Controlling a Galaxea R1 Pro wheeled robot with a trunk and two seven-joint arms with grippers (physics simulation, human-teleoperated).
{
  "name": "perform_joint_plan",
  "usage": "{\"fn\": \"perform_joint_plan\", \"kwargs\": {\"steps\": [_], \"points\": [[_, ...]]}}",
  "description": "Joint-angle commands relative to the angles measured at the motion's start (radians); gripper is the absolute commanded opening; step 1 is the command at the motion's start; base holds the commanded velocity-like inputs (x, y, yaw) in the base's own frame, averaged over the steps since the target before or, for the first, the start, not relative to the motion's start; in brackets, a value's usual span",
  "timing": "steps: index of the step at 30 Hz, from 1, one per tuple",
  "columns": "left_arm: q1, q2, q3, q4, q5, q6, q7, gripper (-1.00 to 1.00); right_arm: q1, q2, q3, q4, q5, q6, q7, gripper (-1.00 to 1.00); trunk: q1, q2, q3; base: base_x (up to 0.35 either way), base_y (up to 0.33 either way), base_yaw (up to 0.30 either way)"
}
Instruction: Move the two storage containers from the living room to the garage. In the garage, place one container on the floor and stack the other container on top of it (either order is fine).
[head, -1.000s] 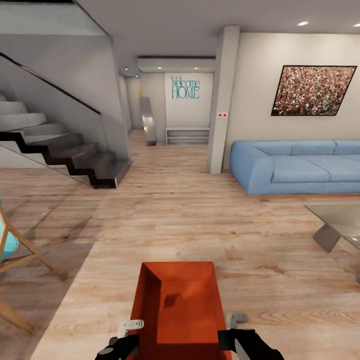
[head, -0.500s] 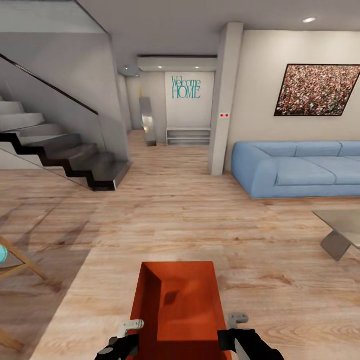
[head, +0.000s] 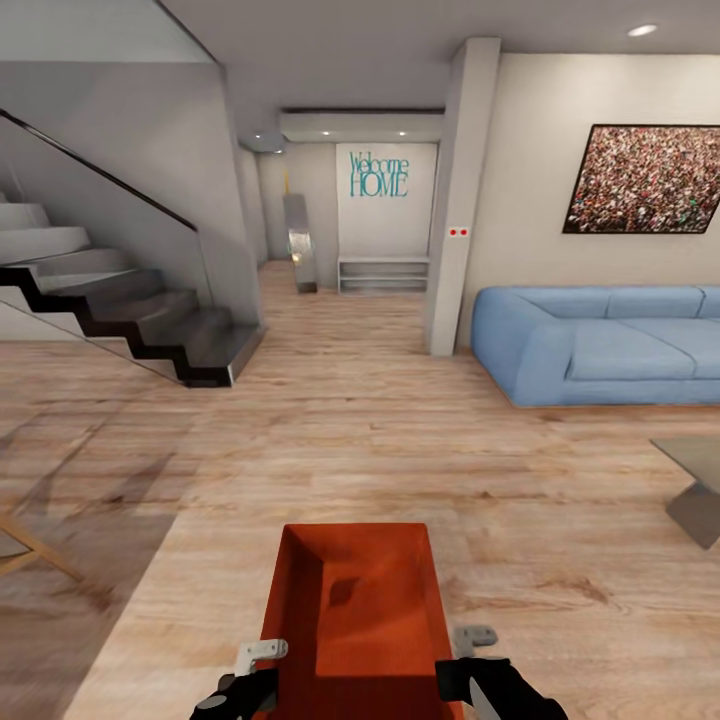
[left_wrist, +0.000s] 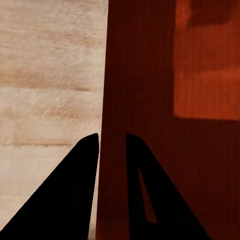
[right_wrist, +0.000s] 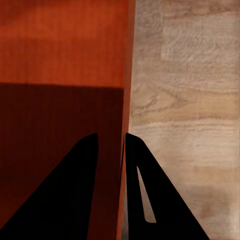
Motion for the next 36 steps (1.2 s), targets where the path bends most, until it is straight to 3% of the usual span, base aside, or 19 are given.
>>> {"fn": "perform_joint_plan", "kwargs": {"steps": [1,36], "points": [[-0.001,0.001,-0.002,0.004,-0.005,0.006,-0.020,-1.00,0.000,-0.035,0.029,-0.005,-0.019,0.006,0.011,-1.00,0.000,0.000,-0.001,0.285,0.000,0.003],[-0.001,0.001,-0.002,0.005,-0.007,0.006,-0.020,-1.00,0.000,-0.035,0.030,-0.005,-0.018,0.006,0.011,-1.00,0.000,0.000,-0.001,0.305,0.068,0.024]]}}
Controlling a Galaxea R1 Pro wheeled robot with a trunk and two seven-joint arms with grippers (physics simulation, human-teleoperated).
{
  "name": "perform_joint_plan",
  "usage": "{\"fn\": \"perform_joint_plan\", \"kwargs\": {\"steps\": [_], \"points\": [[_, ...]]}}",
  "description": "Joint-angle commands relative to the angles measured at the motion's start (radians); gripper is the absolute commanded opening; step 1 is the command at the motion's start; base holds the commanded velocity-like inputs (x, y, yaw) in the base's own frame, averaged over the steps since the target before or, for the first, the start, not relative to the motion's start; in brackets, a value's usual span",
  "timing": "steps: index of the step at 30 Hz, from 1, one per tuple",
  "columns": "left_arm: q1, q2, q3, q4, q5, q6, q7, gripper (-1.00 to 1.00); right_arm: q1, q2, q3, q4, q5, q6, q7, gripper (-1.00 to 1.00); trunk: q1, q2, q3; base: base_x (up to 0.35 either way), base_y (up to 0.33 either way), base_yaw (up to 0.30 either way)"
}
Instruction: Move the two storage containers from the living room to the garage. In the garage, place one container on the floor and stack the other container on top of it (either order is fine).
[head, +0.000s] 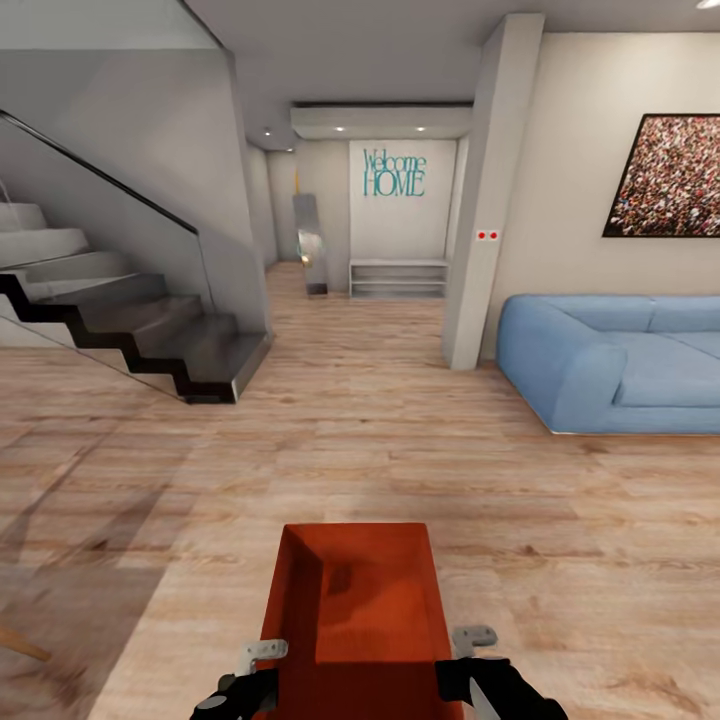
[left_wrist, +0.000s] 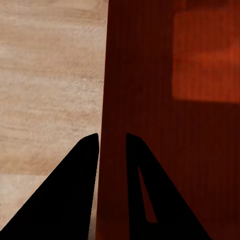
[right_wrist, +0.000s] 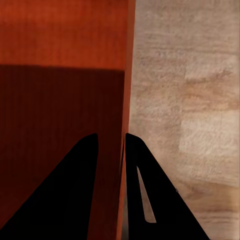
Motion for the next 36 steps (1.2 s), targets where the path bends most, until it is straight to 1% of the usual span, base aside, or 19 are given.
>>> {"fn": "perform_joint_plan", "kwargs": {"steps": [1,36], "points": [[-0.001,0.001,-0.003,0.005,-0.005,0.007,-0.020,-1.00,0.000,-0.035,0.030,-0.005,-0.019,0.006,0.011,-1.00,0.000,0.000,-0.001,0.309,0.082,0.004],[-0.001,0.001,-0.003,0.005,-0.005,0.007,-0.020,-1.00,0.000,-0.035,0.030,-0.005,-0.019,0.006,0.011,-1.00,0.000,0.000,-0.001,0.309,0.082,0.000]]}}
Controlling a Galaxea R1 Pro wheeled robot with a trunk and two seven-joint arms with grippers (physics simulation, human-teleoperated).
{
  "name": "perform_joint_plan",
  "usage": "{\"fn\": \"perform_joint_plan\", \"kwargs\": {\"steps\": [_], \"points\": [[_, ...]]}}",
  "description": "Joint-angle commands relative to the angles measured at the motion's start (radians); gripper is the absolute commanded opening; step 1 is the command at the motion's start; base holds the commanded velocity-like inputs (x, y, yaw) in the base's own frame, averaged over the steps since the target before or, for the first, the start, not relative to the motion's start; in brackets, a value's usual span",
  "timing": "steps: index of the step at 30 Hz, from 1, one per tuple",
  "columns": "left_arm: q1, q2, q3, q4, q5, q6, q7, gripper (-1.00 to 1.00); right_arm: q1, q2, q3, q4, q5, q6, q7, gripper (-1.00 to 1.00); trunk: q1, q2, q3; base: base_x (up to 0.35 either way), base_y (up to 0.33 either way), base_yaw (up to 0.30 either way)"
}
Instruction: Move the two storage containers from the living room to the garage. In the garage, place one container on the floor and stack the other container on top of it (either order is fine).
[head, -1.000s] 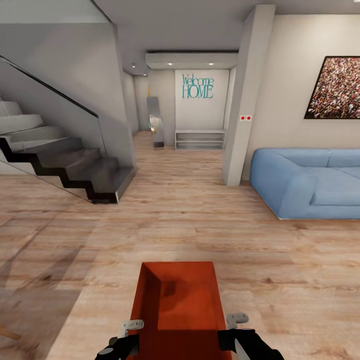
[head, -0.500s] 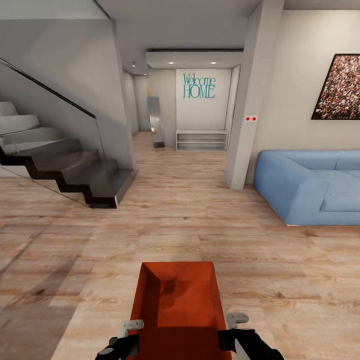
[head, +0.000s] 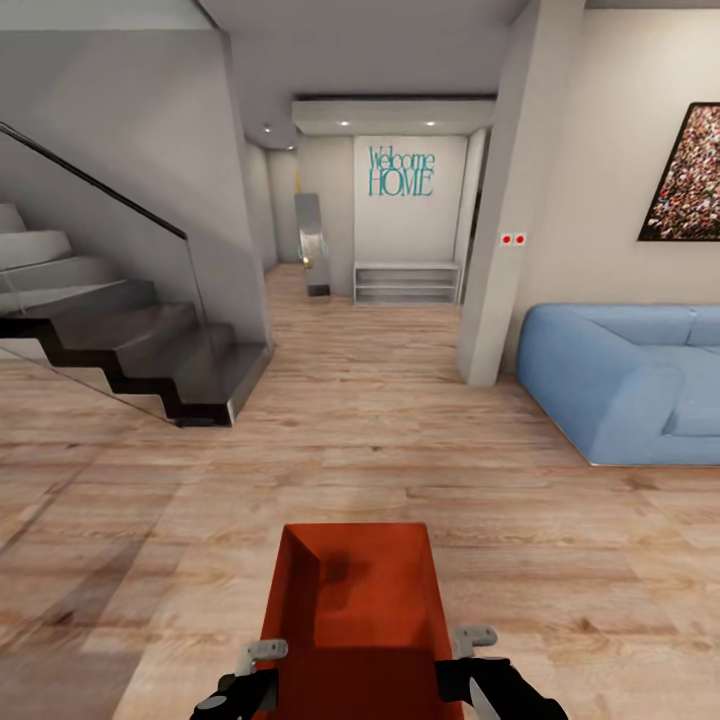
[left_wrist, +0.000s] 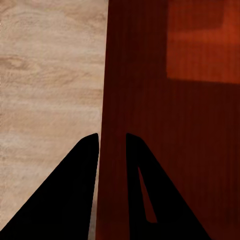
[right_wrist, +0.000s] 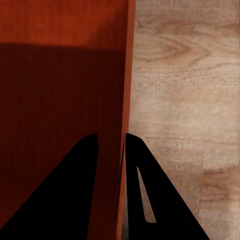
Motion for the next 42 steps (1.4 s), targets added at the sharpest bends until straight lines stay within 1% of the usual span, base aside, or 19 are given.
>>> {"fn": "perform_joint_plan", "kwargs": {"steps": [1,42], "points": [[-0.001,0.001,-0.004,0.005,-0.005,0.007,-0.020,-1.00,0.000,-0.035,0.029,-0.005,-0.019,0.006,0.011,-1.00,0.000,0.000,-0.001,0.309,0.082,0.000],[-0.001,0.001,-0.004,0.005,-0.007,0.007,-0.020,-1.00,0.000,-0.035,0.030,-0.004,-0.019,0.006,0.011,-1.00,0.000,0.000,-0.001,0.311,0.082,0.000]]}}
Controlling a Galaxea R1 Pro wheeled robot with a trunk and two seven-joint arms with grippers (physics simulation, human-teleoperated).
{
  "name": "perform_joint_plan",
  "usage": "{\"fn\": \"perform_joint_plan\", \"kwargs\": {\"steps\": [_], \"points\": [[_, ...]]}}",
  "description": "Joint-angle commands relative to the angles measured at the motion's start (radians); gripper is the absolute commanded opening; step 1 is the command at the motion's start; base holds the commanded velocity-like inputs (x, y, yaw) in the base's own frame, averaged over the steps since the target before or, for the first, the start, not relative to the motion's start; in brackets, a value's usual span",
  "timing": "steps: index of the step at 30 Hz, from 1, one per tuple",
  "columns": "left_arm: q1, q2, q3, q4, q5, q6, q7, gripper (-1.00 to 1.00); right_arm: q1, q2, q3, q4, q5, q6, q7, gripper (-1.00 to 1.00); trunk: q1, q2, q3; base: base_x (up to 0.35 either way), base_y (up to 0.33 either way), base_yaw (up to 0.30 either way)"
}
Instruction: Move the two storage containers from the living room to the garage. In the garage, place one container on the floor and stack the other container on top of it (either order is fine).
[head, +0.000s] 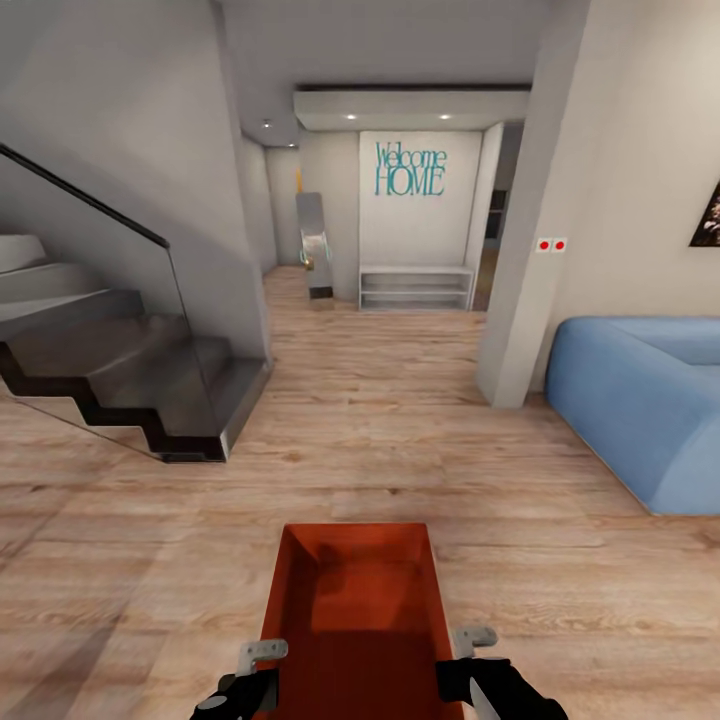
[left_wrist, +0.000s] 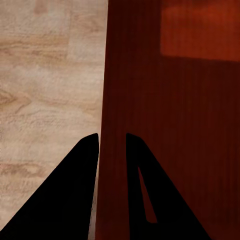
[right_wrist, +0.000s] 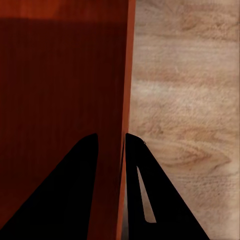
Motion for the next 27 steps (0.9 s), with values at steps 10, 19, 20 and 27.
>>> {"fn": "perform_joint_plan", "kwargs": {"steps": [10,19,20,27], "points": [[-0.001,0.002,-0.005,0.005,-0.005,0.006,-0.021,-1.00,0.000,-0.034,0.031,-0.005,-0.019,0.006,0.010,-1.00,0.001,0.000,-0.001,0.316,0.082,0.000],[-0.001,0.002,-0.005,0.005,-0.005,0.006,-0.021,-1.00,0.000,-0.034,0.031,-0.005,-0.019,0.006,0.010,-1.00,0.001,0.000,-0.001,0.323,0.082,0.000],[-0.001,0.002,-0.005,0.005,-0.005,0.006,-0.021,-1.00,0.000,-0.034,0.031,-0.005,-0.019,0.006,0.010,-1.00,0.001,0.000,-0.001,0.324,0.081,0.000],[-0.001,0.002,-0.005,0.004,-0.005,0.006,-0.021,-1.00,0.000,-0.034,0.031,-0.005,-0.019,0.006,0.010,-1.00,0.001,0.000,-0.001,0.325,0.081,0.000]]}}
